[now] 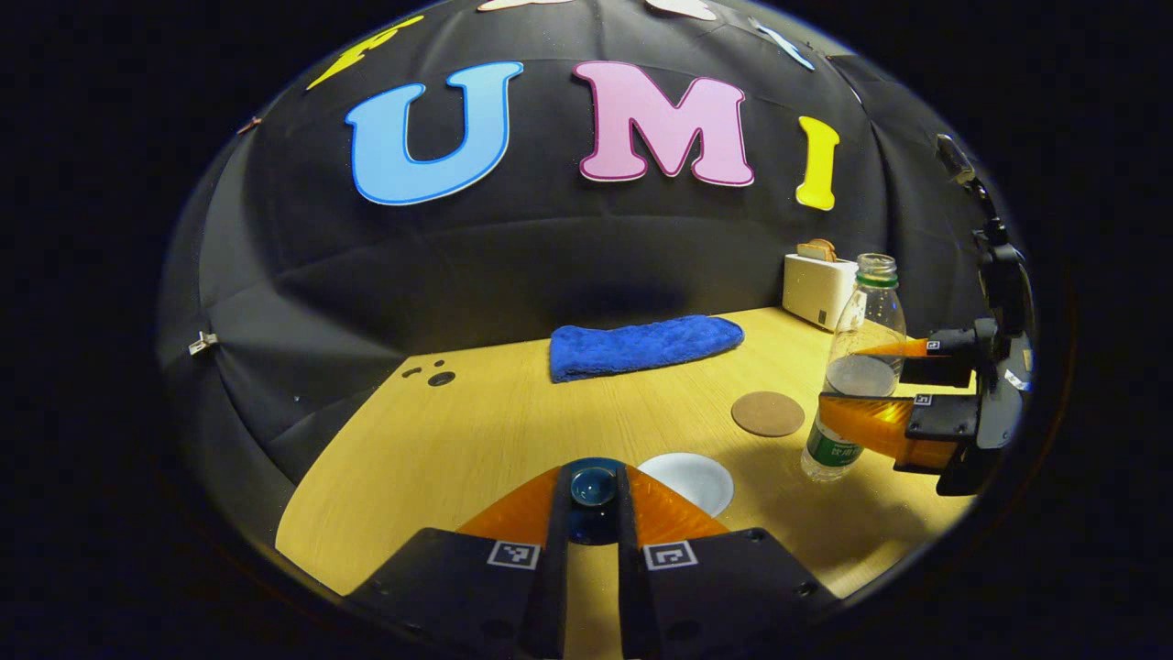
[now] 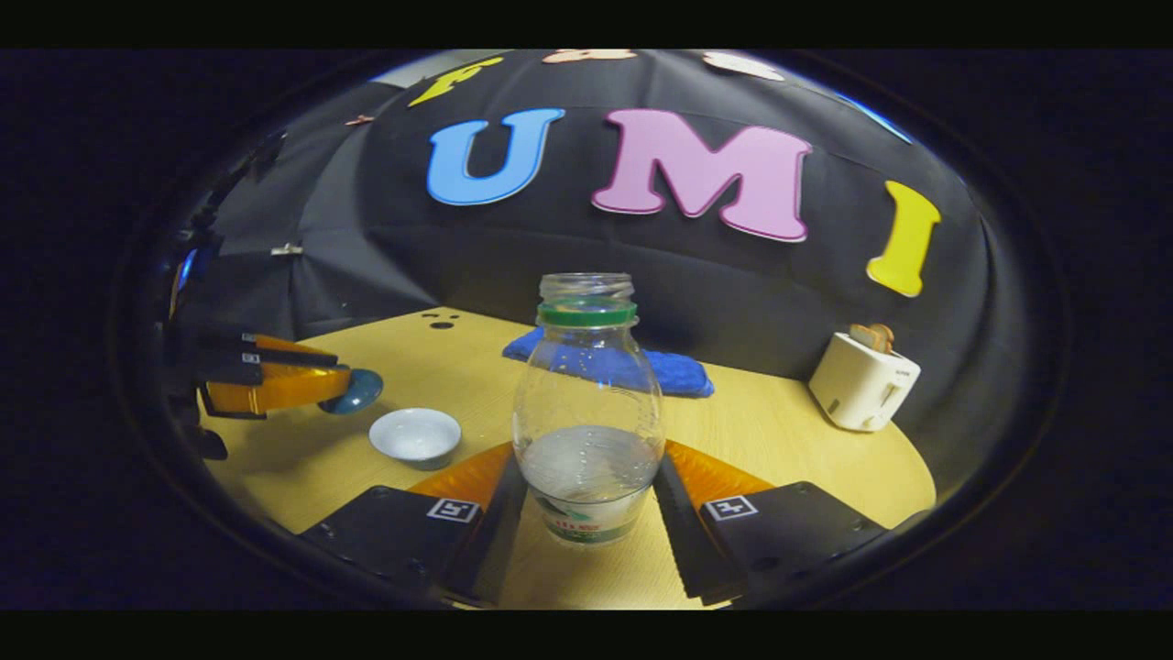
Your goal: Open the teacup lid with one hand, grasp the water bottle and pour water into the teacup with the other hand; after pouring, place the water bottle on the coaster and then close the teacup lid.
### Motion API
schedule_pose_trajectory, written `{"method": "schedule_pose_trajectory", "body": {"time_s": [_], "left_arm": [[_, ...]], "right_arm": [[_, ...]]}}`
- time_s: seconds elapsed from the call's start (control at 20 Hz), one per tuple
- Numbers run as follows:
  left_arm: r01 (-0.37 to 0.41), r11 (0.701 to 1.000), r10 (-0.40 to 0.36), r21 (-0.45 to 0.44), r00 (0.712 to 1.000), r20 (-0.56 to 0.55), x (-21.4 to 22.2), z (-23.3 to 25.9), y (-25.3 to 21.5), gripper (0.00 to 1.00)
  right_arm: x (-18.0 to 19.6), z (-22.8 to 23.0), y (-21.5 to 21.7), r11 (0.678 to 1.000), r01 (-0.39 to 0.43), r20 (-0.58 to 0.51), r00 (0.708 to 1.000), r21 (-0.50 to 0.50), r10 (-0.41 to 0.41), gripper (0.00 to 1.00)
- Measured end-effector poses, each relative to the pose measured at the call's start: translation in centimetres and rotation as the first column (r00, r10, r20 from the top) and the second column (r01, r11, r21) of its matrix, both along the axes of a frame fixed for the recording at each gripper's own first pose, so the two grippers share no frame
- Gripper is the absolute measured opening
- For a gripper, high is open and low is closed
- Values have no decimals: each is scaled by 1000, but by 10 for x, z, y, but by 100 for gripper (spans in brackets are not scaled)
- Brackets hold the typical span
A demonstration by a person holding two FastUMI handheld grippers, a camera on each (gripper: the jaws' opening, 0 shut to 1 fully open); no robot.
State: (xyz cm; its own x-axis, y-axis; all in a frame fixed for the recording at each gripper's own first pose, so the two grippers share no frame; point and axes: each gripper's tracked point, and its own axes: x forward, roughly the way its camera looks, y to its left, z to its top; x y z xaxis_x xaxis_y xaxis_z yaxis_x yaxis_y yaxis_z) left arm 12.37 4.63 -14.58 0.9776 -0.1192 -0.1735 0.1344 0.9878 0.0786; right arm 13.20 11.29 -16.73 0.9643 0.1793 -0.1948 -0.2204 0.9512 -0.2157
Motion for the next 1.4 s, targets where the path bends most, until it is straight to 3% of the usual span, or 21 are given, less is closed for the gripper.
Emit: {"method": "schedule_pose_trajectory", "body": {"time_s": [0.1,0.25,0.3,0.35,0.5,0.7,0.85,1.05,1.1,1.2,1.35,1.4], "left_arm": [[-12,1000,13,-13,1000,7,-3,2,7,23],[-35,999,36,-32,999,18,-9,6,18,27],[-44,998,45,-38,999,22,-10,7,23,27],[-52,998,53,-44,998,27,-12,8,27,27],[-73,996,75,-56,996,43,-18,10,40,27],[-99,992,103,-76,993,50,-27,6,58,27],[-126,986,131,-112,991,38,-28,0,71,27],[-148,980,152,-131,988,24,-32,-9,86,27],[-154,981,157,-118,987,22,-33,-12,89,30],[-156,981,160,-118,987,22,-32,-13,91,27],[-159,978,163,-133,987,14,-31,-17,95,27],[-158,978,162,-136,987,13,-31,-17,93,27]], "right_arm": [[4,5,5,998,-33,7,999,-60,33,73],[12,17,6,985,-48,32,998,-165,54,73],[16,18,4,975,-45,38,998,-218,55,69],[20,18,1,961,-44,33,998,-275,55,73],[30,16,-1,914,-65,23,996,-401,81,73],[39,9,6,813,-137,0,986,-566,166,73],[44,-4,10,756,-183,-33,977,-629,209,73],[43,-12,14,654,-226,-58,962,-722,268,73],[43,-15,15,631,-238,-69,958,-739,280,69],[48,-23,21,591,-255,-88,951,-765,296,77],[53,-27,26,495,-270,-109,937,-825,331,73],[54,-27,28,484,-275,-112,934,-831,339,72]]}}
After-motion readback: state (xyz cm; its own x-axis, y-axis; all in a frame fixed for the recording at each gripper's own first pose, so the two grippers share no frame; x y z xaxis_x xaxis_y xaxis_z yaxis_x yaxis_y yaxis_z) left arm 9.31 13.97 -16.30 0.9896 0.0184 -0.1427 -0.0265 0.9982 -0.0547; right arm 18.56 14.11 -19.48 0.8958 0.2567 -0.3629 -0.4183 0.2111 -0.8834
